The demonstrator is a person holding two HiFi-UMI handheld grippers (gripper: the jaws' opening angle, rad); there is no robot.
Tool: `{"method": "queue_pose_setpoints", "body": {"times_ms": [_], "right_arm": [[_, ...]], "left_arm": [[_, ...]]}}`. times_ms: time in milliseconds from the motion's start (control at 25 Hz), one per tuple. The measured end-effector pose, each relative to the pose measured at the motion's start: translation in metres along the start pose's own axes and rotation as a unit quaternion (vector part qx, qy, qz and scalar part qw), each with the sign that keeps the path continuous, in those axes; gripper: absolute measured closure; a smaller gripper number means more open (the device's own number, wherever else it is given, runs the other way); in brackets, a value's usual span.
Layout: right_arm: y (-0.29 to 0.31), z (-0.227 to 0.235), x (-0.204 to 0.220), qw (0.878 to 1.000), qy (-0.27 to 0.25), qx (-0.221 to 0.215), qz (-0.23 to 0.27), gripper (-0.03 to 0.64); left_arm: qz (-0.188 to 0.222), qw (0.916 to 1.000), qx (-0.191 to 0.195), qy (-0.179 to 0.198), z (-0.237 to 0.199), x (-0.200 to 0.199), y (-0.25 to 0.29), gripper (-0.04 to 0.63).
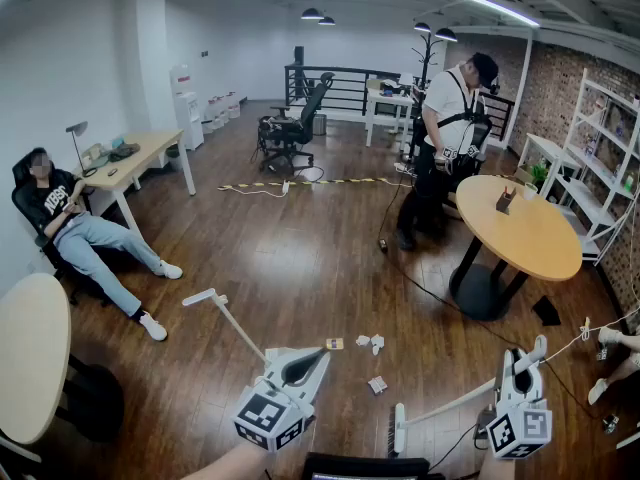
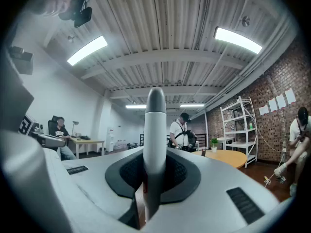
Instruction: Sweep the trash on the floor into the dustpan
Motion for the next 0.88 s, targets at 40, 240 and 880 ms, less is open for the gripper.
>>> {"method": "queue_pose_setpoints", "body": {"times_ms": [40, 240, 880], "right_arm": [[0.006, -0.001, 0.002, 1.000, -0.001, 0.002, 0.001, 0.554], [0.037, -0.008, 0.014, 1.000, -0.004, 0.006, -0.002, 0.554], [0.183, 0.078, 0.107, 0.999, 0.006, 0.016, -0.034, 0.554]], "left_arm": [[0.000, 1.0000, 0.002, 0.001, -0.006, 0.000, 0.003, 0.594], [-0.002, 1.0000, 0.007, -0.006, -0.032, 0.005, 0.021, 0.594], [-0.038, 0.9989, 0.026, -0.009, -0.081, 0.062, 0.231, 0.592]]}}
Point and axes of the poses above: the fingertips, and each gripper's own axes: y forward along the fingers, z to its right, x out of its underside, the point moved 6 cm from there along -y, backward along the fingers, and after that the axes turned 3 degrees about z, right-handed, at the moved point
